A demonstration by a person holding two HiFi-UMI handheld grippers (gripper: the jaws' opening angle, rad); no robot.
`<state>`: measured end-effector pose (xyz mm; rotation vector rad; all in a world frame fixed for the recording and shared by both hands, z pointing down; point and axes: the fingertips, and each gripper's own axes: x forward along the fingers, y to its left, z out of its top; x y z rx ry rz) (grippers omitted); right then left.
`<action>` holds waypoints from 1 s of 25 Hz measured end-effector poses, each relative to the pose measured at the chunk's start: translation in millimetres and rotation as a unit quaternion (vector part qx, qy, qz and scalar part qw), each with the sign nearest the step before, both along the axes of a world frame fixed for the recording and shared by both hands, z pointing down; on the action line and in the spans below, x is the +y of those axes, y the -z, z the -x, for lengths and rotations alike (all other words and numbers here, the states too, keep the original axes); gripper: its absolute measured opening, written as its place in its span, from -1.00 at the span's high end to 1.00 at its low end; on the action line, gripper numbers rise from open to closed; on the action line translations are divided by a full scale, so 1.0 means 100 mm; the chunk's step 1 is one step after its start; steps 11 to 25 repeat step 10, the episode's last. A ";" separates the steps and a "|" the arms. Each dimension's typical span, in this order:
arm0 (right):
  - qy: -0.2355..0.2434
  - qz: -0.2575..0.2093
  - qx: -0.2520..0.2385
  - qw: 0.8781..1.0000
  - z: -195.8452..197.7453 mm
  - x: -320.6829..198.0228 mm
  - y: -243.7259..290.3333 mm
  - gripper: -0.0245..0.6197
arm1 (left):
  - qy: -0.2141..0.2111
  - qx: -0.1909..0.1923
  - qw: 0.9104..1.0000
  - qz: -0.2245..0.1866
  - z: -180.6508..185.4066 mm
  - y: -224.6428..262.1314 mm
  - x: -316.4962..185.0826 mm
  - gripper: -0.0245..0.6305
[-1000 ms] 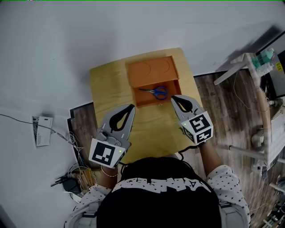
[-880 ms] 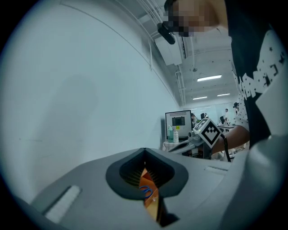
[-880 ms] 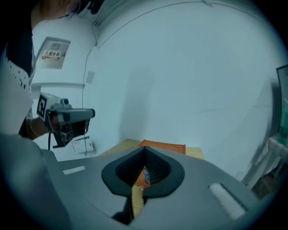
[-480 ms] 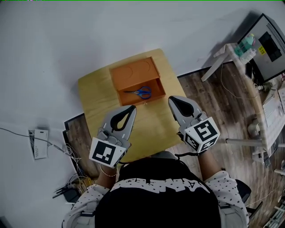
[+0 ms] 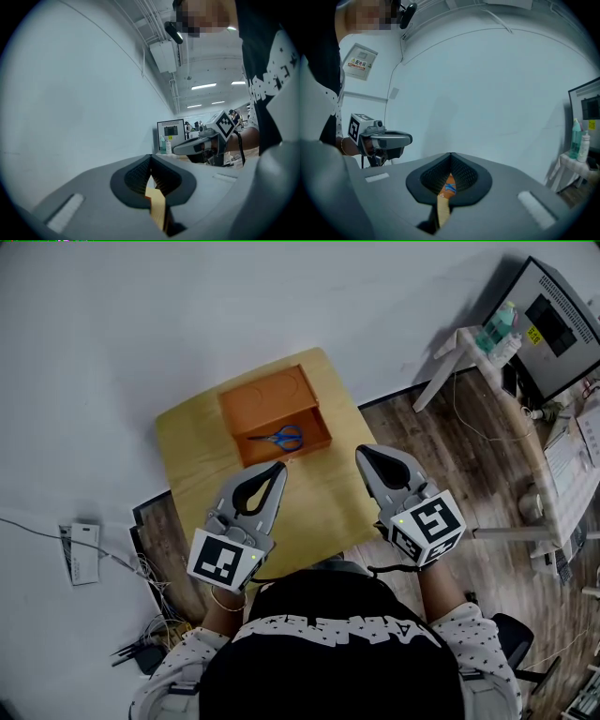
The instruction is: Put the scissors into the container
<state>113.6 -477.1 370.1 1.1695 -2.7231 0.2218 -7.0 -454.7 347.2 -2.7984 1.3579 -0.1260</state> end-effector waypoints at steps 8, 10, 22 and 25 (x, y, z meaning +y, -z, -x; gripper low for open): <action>-0.012 -0.009 -0.004 1.000 -0.16 0.03 0.06 0.89 | -0.010 0.000 1.000 -0.003 -0.16 0.04 0.02 0.92; -0.012 -0.009 -0.005 1.000 -0.19 0.05 0.07 0.89 | -0.009 -0.001 1.000 -0.002 -0.19 0.04 0.03 0.92; -0.012 -0.009 -0.005 1.000 -0.19 0.05 0.07 0.89 | -0.009 -0.001 1.000 -0.002 -0.19 0.04 0.03 0.92; -0.012 -0.009 -0.005 1.000 -0.19 0.05 0.07 0.89 | -0.009 -0.001 1.000 -0.002 -0.19 0.04 0.03 0.92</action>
